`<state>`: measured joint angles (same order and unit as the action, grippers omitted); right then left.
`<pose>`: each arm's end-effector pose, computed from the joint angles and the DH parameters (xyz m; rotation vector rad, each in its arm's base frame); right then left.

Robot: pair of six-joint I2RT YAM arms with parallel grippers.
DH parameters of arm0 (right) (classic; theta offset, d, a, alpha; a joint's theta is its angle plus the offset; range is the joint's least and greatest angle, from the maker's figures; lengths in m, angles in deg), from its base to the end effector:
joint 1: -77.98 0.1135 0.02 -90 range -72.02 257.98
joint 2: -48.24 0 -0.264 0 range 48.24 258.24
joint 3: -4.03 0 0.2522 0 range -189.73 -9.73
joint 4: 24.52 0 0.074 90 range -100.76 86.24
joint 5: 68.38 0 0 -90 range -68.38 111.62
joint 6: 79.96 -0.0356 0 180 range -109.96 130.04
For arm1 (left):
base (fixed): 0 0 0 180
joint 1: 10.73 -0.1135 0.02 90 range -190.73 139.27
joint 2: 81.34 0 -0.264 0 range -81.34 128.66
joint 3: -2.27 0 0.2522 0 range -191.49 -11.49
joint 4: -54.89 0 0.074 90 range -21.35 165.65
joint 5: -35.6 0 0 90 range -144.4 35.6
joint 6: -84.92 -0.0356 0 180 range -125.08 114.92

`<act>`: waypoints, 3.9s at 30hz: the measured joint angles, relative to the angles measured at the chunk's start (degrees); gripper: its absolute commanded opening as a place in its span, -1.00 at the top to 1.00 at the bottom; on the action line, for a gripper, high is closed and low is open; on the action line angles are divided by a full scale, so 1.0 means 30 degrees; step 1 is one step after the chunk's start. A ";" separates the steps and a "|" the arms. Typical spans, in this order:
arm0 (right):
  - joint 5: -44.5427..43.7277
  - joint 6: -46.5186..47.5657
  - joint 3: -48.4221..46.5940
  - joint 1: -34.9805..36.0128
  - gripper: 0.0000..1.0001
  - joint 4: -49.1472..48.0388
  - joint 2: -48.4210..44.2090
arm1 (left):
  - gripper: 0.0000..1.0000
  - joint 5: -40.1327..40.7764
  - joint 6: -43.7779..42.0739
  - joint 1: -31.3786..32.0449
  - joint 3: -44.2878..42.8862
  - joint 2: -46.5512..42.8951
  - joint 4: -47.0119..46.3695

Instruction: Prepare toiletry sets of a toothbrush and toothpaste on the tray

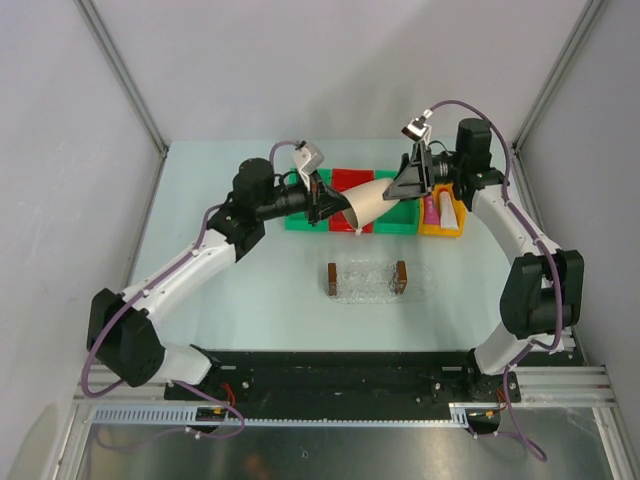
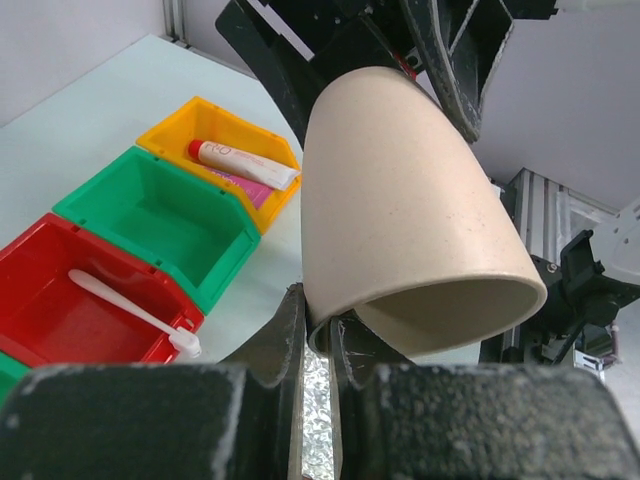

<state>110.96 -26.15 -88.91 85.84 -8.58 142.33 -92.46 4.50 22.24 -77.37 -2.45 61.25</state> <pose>0.3538 0.0848 0.3499 -0.7491 1.8564 1.9294 0.2589 -0.1941 0.3659 0.8605 1.5485 -1.0996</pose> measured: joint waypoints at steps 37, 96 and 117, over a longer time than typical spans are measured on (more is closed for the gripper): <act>-1.6495 1.2378 -0.5544 -0.0743 -0.62 1.0258 -0.0678 | 0.99 0.9362 -0.3891 0.2441 -0.2521 -0.0248 0.4787; -3.4505 1.4921 -0.1872 1.2101 0.07 0.6710 -0.3381 | 0.99 1.8302 0.0852 0.2914 -0.5049 0.2244 0.6885; -3.5080 1.4571 -0.2688 1.1766 0.07 0.6484 -0.2900 | 0.99 1.7405 0.1355 0.2973 -0.4597 0.2237 0.6951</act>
<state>5.71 17.57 -96.97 121.14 10.87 133.63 -40.24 8.57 31.16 -91.17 4.26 82.11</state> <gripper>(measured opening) 0.474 0.090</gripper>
